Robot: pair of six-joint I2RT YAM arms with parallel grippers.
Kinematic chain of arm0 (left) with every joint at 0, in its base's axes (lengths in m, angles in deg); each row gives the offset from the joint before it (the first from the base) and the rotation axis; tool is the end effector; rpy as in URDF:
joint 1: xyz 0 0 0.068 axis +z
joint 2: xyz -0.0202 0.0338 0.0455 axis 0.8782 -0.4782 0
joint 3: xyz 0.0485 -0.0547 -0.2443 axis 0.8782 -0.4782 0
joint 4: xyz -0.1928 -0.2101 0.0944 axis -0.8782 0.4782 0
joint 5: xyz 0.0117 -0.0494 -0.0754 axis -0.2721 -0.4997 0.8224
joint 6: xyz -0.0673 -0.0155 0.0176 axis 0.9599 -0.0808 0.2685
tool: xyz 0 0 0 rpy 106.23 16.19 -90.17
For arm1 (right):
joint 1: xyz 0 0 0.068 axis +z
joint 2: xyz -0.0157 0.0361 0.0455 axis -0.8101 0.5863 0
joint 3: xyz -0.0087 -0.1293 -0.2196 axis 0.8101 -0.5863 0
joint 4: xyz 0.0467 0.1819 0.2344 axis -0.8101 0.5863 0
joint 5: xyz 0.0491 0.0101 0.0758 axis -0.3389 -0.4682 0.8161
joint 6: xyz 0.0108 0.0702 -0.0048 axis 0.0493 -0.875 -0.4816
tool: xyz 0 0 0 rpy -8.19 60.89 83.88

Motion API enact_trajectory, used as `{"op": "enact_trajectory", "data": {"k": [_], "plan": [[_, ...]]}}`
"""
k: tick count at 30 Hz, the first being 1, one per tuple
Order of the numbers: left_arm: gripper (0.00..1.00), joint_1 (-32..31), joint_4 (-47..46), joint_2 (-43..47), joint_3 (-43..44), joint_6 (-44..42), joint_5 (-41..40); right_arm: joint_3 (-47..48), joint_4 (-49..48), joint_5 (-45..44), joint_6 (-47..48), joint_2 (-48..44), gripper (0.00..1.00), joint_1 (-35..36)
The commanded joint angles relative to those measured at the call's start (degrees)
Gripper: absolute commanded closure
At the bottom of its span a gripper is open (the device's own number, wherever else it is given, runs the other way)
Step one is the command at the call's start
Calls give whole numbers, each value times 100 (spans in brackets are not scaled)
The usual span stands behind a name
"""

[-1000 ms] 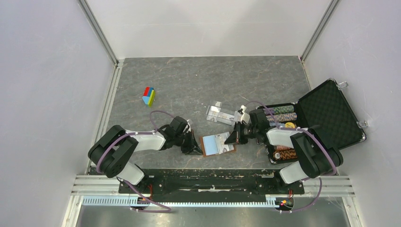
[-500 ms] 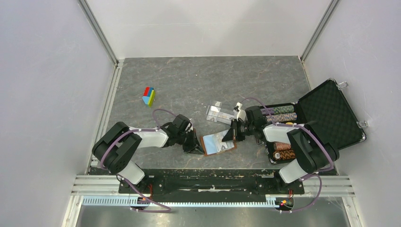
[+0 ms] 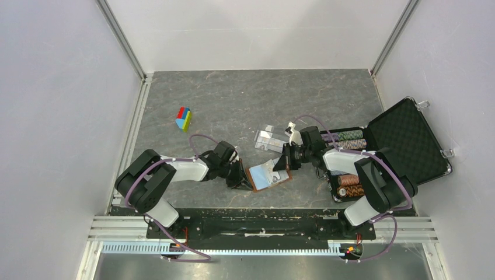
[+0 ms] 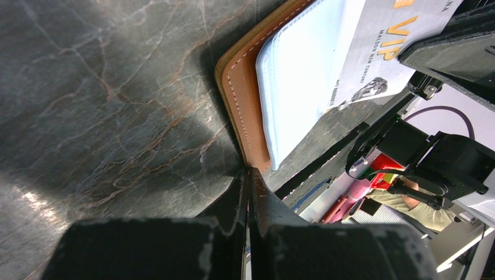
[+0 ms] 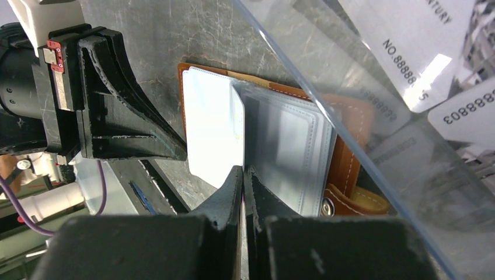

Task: Put the credit cards into the card holder
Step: Insert the credit card into the card holder.

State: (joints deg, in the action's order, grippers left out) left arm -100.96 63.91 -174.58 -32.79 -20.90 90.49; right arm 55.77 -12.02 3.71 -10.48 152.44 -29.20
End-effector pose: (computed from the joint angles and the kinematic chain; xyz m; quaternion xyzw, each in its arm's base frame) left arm 0.2082 -0.2081 0.0433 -0.0508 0.9294 -0.3652 0.0163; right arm 0.2634 0.1615 0.0668 -0.0922 0.8907 0.4141 0.1636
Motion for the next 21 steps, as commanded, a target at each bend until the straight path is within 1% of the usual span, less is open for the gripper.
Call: {"op": "enact_trajectory", "data": {"k": [1,5,15,21], "plan": [[98,-48,101,-169,79,-260,-277,285,237,-458,456,21,100,32],[98,-48,106,-180,94,-269,-273,193,139,-398,420,37,100,30],[98,-46,84,-216,79,-269,-258,-300,-661,200,-241,138,100,31],[98,-51,65,-181,46,-253,-267,-365,-595,-19,-244,-64,100,-29]]}}
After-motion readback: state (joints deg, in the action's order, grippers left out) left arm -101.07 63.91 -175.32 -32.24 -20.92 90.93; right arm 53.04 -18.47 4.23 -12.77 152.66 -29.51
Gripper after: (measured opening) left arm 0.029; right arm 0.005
